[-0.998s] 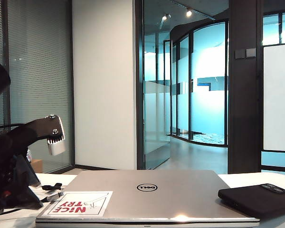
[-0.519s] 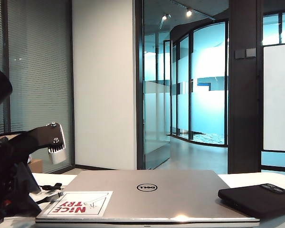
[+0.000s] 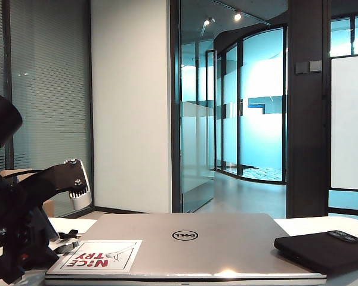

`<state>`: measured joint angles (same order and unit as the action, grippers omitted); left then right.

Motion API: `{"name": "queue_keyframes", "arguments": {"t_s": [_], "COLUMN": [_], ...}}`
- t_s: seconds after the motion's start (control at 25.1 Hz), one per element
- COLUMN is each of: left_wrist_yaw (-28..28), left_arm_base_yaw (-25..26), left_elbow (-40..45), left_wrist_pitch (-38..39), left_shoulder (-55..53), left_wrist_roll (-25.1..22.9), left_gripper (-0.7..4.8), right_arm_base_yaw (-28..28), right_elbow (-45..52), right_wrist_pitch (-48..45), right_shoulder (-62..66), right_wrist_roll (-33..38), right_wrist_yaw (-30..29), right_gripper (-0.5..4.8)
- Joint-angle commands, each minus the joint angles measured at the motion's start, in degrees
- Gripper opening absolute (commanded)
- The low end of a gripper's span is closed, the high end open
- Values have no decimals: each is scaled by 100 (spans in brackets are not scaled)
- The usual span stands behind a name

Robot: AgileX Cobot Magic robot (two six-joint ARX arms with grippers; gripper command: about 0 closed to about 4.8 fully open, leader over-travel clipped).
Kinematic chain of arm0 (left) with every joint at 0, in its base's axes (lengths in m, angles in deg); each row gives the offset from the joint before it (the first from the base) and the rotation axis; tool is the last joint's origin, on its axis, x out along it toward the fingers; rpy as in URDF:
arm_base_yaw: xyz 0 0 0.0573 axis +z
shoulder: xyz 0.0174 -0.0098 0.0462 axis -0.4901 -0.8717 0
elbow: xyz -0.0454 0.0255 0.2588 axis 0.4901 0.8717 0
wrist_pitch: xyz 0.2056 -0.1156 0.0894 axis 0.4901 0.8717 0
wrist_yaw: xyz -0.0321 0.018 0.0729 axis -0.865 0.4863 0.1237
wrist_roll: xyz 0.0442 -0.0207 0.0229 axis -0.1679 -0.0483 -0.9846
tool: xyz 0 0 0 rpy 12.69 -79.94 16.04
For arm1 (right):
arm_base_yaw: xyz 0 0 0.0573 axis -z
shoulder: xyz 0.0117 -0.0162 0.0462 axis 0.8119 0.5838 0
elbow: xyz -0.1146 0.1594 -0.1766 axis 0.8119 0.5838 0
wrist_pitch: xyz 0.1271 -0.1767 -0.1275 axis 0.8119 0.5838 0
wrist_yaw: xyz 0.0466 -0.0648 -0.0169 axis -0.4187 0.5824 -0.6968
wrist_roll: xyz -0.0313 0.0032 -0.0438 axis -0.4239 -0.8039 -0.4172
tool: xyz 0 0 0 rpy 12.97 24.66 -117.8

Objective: Pick up the charging cable and the phone, plug the charging cable into the charging port on the phone, and finally place them back on the table.

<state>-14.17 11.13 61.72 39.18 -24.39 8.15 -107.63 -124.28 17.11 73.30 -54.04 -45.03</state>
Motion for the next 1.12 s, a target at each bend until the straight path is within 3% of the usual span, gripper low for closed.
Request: {"name": "queue_keyframes", "arguments": {"t_s": [0.04,0.12,0.16,0.48,0.8,0.88,0.96,1.12], "left_wrist_yaw": [-55,-55,-55,-52,-52,-52,-52,-52], "left_arm_base_yaw": [-11,-11,-11,-11,-11,-13,-13,-17], "left_elbow": [-7,-7,-7,-2,-4,-4,-7,-7], "left_wrist_pitch": [192,251,310,514,535,535,533,544], "left_shoulder": [-52,-52,-52,-20,573,994,1469,1882], "left_wrist_roll": [-2,-2,0,72,909,1331,2203,3239], "left_gripper": [215,78,-17,-6,-6,-6,-6,-6], "right_arm_base_yaw": [-2,-2,-2,2,2,4,4,13], "right_elbow": [-33,-33,-33,-33,-33,-33,-33,-33], "right_wrist_pitch": [-109,-114,-114,-114,-177,-267,-260,-254], "right_shoulder": [-4,-4,-4,0,0,0,4,35], "right_wrist_roll": [-17,-17,-17,-17,-17,-17,0,437], "right_wrist_yaw": [13,13,13,13,13,13,15,249], "right_gripper": [-2,-2,-2,-2,-2,-2,-2,-2]}}
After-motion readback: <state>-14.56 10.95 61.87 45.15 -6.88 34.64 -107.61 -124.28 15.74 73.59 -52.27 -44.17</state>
